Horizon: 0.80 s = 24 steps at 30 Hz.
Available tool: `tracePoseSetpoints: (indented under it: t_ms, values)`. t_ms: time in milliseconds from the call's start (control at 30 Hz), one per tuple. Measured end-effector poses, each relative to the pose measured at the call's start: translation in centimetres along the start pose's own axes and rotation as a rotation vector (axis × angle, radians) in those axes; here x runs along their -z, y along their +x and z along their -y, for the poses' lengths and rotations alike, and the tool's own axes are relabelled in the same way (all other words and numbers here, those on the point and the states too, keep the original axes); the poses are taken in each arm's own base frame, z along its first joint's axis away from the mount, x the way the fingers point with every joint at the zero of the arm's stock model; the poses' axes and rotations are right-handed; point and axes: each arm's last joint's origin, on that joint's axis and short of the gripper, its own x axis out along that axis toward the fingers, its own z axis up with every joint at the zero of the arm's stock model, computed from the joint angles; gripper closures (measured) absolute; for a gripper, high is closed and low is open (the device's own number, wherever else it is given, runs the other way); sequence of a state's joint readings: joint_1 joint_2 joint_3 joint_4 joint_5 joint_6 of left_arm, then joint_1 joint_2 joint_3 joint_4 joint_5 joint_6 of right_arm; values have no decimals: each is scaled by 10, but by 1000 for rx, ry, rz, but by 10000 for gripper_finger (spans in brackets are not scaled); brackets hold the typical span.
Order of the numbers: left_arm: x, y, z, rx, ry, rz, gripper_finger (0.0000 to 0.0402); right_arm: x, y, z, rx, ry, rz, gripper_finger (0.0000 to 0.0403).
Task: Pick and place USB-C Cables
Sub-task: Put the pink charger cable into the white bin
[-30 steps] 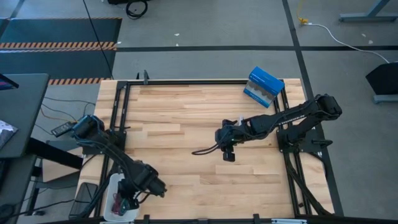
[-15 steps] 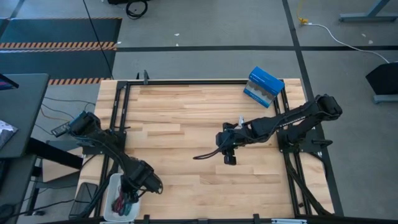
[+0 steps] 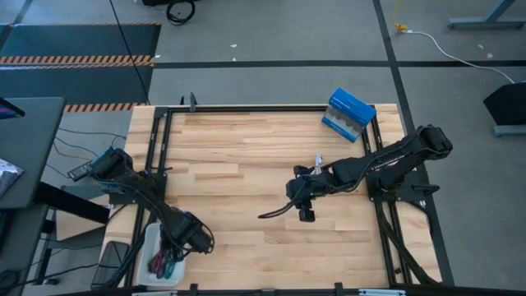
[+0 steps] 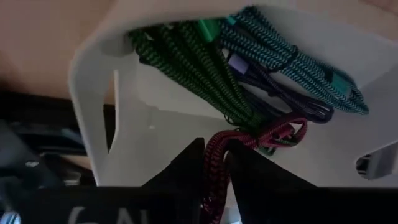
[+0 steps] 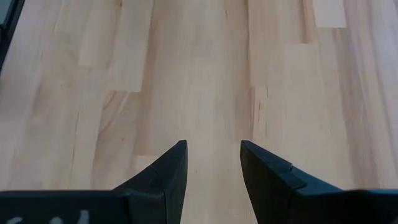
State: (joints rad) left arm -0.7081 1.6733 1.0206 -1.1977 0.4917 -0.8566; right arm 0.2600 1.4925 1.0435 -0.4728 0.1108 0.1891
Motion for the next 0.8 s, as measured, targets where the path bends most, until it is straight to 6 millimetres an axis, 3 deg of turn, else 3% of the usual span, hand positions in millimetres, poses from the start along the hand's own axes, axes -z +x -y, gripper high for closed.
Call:
tracePoseSetpoints:
  t_ms: [300, 667, 800]
  values:
    - [15, -13, 13, -104, -11, 185, 310, 0, 0, 3, 5, -57, 0, 247]
    - [25, -9, 21, -104, -105, 208, 165, 1, 0, -4, -10, -36, -1, 247]
    - [22, -11, 19, -87, -136, 194, 142, 1, -1, -7, -16, -45, -1, 247]
